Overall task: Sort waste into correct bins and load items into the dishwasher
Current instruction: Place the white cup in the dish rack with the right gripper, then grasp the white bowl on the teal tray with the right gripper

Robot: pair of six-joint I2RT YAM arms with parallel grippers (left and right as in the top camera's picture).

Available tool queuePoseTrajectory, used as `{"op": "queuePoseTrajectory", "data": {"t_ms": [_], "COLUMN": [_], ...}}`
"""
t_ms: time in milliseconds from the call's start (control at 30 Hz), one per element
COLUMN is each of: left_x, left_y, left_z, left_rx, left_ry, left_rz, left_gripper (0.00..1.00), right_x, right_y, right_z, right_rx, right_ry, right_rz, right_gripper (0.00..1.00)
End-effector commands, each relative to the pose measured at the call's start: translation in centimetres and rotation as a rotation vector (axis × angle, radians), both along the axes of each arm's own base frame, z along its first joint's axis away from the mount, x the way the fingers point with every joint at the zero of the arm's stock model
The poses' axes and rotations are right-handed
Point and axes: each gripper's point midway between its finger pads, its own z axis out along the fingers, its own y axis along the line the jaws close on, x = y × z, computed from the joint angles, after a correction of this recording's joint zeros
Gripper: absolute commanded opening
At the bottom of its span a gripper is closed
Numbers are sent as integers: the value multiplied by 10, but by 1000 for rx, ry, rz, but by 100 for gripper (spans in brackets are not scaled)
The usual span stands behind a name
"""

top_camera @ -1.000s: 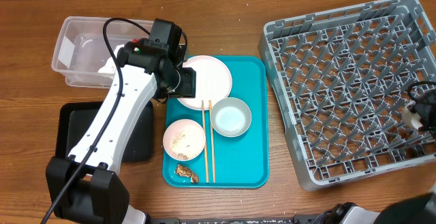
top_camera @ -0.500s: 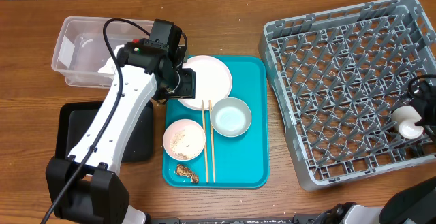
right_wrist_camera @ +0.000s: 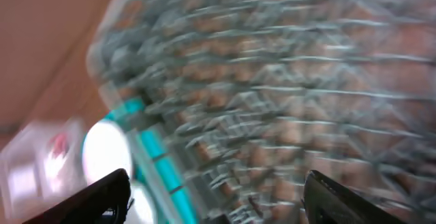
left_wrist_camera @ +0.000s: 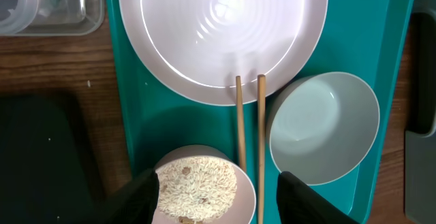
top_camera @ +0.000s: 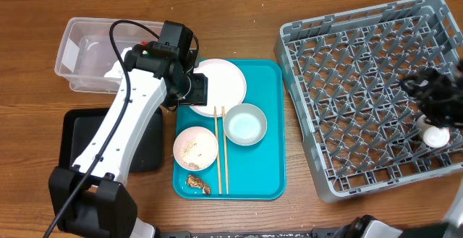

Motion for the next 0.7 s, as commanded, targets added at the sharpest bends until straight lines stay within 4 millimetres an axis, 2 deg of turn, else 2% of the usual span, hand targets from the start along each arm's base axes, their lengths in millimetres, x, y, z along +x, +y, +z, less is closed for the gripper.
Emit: {"op": "queuePoseTrajectory", "data": {"t_ms": [0,133,333,533,667], "left_x": [2,1,-3,-7,-7], "left_y": [0,2,14,15,15], "left_z": [12,11,8,8,7], "left_rx": [-4,-1,53,58,59], "left_ry": [-33,-22,-1,13,14], "left_rz": [7,34,98,105,105], "left_gripper": [59,60,61,63,63], "right_x": [5,1,-12,-17,-18], "right_y": [68,140,214,256,276], "right_z": [31,18,-23,-77,-122], "right_rx": [2,-13,-96,-142,-134], "right_ry": [-112,-75,53,234,357], "right_rz": [245,470,706,769,785], "right_gripper": [82,82,82,81,70]}}
